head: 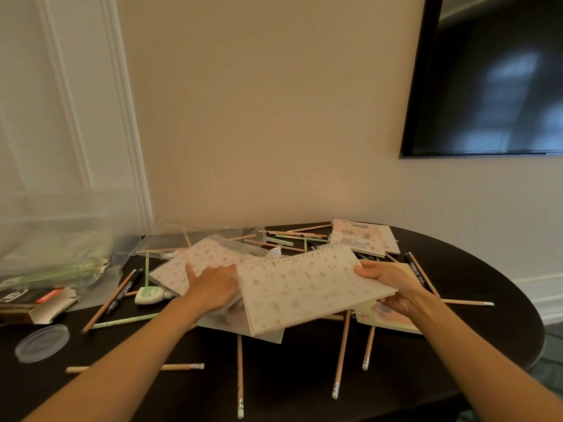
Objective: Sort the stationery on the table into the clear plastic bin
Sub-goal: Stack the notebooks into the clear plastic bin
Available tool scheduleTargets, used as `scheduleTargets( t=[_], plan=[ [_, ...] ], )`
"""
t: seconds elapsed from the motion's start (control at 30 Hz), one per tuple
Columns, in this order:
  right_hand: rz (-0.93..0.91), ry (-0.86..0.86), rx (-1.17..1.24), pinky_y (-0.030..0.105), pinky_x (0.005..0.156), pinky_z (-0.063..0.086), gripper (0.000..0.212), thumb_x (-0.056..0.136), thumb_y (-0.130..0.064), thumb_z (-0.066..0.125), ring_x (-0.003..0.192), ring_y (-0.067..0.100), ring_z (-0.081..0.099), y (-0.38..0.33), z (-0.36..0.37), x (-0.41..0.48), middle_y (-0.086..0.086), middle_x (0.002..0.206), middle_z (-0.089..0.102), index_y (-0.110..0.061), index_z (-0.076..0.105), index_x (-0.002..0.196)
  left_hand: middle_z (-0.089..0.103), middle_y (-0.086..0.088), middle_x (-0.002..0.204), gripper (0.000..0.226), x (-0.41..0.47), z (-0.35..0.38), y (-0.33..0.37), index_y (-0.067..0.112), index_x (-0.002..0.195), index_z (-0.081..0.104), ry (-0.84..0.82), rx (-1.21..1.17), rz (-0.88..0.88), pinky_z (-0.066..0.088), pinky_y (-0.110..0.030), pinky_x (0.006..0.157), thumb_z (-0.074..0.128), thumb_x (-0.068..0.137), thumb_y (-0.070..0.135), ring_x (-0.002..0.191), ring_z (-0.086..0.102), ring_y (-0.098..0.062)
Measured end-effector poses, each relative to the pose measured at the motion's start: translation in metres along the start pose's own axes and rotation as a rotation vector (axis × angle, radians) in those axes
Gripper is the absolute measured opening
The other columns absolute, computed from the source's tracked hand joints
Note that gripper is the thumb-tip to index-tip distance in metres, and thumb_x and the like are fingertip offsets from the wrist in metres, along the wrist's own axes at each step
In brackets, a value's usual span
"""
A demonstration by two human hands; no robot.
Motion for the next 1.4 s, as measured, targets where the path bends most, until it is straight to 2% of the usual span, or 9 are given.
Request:
scheduleTargets(
  t=[0.17,0.27,0.43,0.53,0.63,0.73,0.87,1.13,1.4],
  plan=[
    [-0.013,0.015,-0.017,0.023,0.044,0.055,0.013,0.094,-0.001,0.046,0.051,0.017,0.067,-0.004,0.0,-0.007,0.009,0.067,0.071,-0.005,0.058,0.091,0.051,-0.013,0.126,0.033,0.004,-0.014,-0.004,0.011,0.111,0.05,0.092,-0.168,0.01,0.035,-0.039,0.095,0.02,0.101,0.022,0.113,0.047,-0.03],
    [-0.04,0.067,-0.017,0.023,0.044,0.054,0.014,0.094,0.0,0.045,0.052,0.017,0.067,-0.001,0.002,-0.008,0.011,0.072,0.069,-0.004,0.057,0.089,0.05,-0.013,0.088,0.031,0.001,-0.019,-0.002,0.013,0.071,0.039,0.103,-0.172,0.008,0.031,-0.031,0.07,0.025,0.098,0.011,0.081,0.044,-0.025],
    [-0.177,0.177,0.046,0.029,0.06,0.058,0.018,0.097,-0.003,0.042,0.077,0.021,0.066,0.013,0.014,-0.002,0.011,0.09,0.068,-0.008,0.059,0.092,0.053,-0.015,0.121,0.032,-0.014,-0.019,0.004,0.002,0.118,0.05,-0.042,-0.036,-0.075,0.035,-0.027,0.075,0.03,0.099,0.017,0.091,0.047,-0.024],
    [-0.291,0.285,-0.011,0.037,0.072,0.055,0.02,0.097,-0.005,0.042,0.078,0.023,0.068,0.025,0.025,-0.004,0.011,0.091,0.069,-0.01,0.061,0.097,0.056,-0.01,0.11,0.033,-0.022,-0.012,0.006,0.001,0.12,0.052,-0.189,0.065,-0.079,0.034,-0.024,0.078,0.03,0.101,0.018,0.09,0.043,-0.02],
    [-0.342,0.402,-0.001,0.038,0.072,0.048,0.021,0.096,-0.004,0.043,0.087,0.042,0.064,0.04,0.039,-0.007,0.028,0.099,0.064,-0.006,0.063,0.089,0.045,0.0,0.078,0.024,-0.031,-0.013,0.011,0.006,0.088,0.054,-0.178,0.157,-0.065,0.035,-0.025,0.076,0.033,0.099,0.012,0.089,0.043,-0.02],
    [-0.391,0.447,-0.002,0.037,0.071,0.046,0.024,0.096,-0.007,0.042,0.092,0.044,0.062,0.05,0.065,-0.013,0.021,0.099,0.065,-0.014,0.064,0.089,0.055,-0.004,0.094,0.022,-0.041,-0.018,0.017,0.004,0.109,0.054,-0.071,0.24,-0.029,0.04,-0.029,0.08,0.037,0.097,0.007,0.093,0.05,-0.022],
    [-0.346,0.281,-0.133,0.043,0.084,0.055,0.016,0.099,-0.013,0.038,0.102,0.022,0.061,0.057,0.113,-0.009,0.001,0.113,0.059,-0.023,0.047,0.108,0.051,-0.011,0.123,0.029,-0.049,-0.018,0.018,0.005,0.122,0.049,-0.015,0.307,-0.023,0.041,-0.032,0.09,0.046,0.094,0.008,0.114,0.051,-0.028],
    [0.125,-0.02,0.118,0.038,0.071,0.057,0.048,0.092,0.002,0.041,0.089,0.031,0.065,0.065,0.136,0.012,0.021,0.103,0.063,-0.003,0.03,0.139,0.052,-0.011,0.121,0.029,-0.044,-0.016,0.012,0.008,0.115,0.052,0.023,0.132,-0.017,0.038,-0.032,0.083,0.031,0.098,0.017,0.108,0.051,-0.027],
    [-0.04,-0.078,0.008,0.038,0.066,0.06,0.032,0.096,0.001,0.041,0.084,0.029,0.07,0.054,0.15,0.034,0.014,0.11,0.065,-0.018,0.046,0.121,0.049,-0.015,0.127,0.03,-0.004,-0.019,0.026,0.004,0.119,0.047,0.335,-0.188,0.01,0.037,-0.034,0.091,0.026,0.099,0.008,0.114,0.046,-0.028]
  ],
)
Point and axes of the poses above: each hand's wrist, its own x-axis towards the middle knuckle, its own z-axis out of the palm, y = z × x, the point moved 3 cm from there along x, towards the middle knuckle
